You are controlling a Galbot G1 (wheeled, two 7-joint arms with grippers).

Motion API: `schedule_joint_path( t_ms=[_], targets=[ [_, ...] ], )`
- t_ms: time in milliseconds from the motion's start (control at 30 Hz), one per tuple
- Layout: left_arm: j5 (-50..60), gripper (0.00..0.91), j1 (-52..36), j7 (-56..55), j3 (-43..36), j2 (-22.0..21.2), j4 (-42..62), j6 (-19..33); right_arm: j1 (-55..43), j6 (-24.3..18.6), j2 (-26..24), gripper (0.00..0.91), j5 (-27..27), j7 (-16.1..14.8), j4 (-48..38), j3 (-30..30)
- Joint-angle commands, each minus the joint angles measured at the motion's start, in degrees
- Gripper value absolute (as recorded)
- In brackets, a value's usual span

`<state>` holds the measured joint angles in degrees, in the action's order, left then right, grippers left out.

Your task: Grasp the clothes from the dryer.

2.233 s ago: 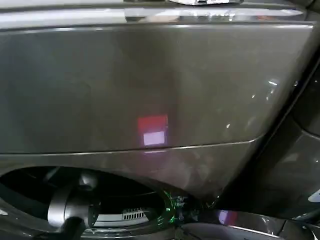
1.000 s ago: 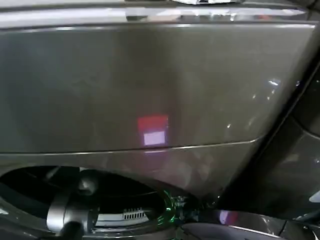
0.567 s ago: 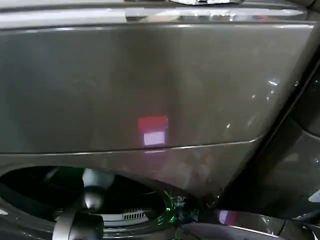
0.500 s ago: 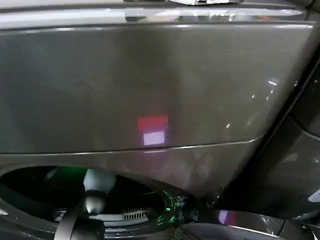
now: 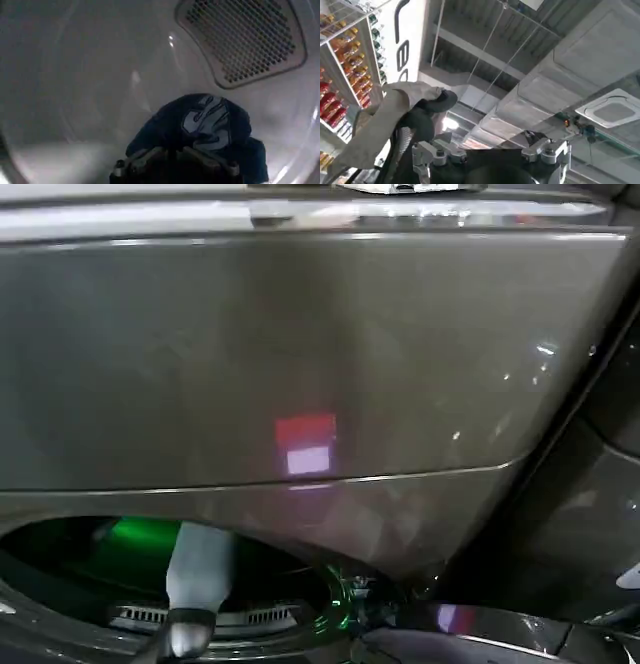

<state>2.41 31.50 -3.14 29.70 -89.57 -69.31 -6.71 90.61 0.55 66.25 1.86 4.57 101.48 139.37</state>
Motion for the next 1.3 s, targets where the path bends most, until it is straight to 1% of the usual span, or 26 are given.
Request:
schedule_joint_path(
  t_ms=[33, 200, 267, 300, 367, 433, 1000, 1133, 1300],
  targets=[
    [-4.10, 0.000, 1.15, -2.85, 0.18, -0.31, -2.31, -0.70, -0.14, -0.25, 0.01, 0.907, -0.25, 0.02, 0.00, -0.05],
    [-4.36, 0.000, 0.73, -2.49, -0.03, -0.33, -1.89, -0.85, -0.08, -0.08, 0.03, 0.907, -0.58, -0.01, -0.08, 0.03],
    [-4.53, 0.000, 0.76, -2.32, -0.07, -0.39, -1.89, -0.93, -0.16, 1.37, 0.12, 0.907, -1.15, 0.20, 0.54, 0.00],
    [-4.51, 0.000, 0.78, -2.28, -0.07, -0.45, -1.94, -0.94, -0.31, 1.23, 0.12, 0.907, -1.06, 0.35, 0.65, -0.10],
    [-4.53, 0.000, 0.80, -2.21, -0.08, -0.40, -1.94, -0.94, -0.60, -1.95, 0.02, 0.907, -1.21, -0.27, 0.06, -0.30],
    [-4.53, 0.000, 0.78, -2.03, -0.09, -0.27, -1.90, -0.92, -0.37, -1.46, -0.03, 0.907, -1.59, -0.14, 0.03, -0.45],
    [-3.52, 0.000, 0.77, -0.68, -0.44, -0.05, -1.65, -0.49, -0.28, -2.05, -0.03, 0.907, -1.64, 0.07, -0.99, 0.03],
    [-3.36, 0.000, 1.00, -0.38, -0.51, 0.12, -2.08, -0.54, -0.49, -1.55, 0.03, 0.907, -2.30, 1.31, -0.76, 0.03],
    [-3.31, 0.000, 1.11, -0.19, -0.64, 0.16, -1.95, -0.43, -0.62, -0.65, -0.03, 0.907, -2.13, 1.58, 0.02, 0.56]
  ],
)
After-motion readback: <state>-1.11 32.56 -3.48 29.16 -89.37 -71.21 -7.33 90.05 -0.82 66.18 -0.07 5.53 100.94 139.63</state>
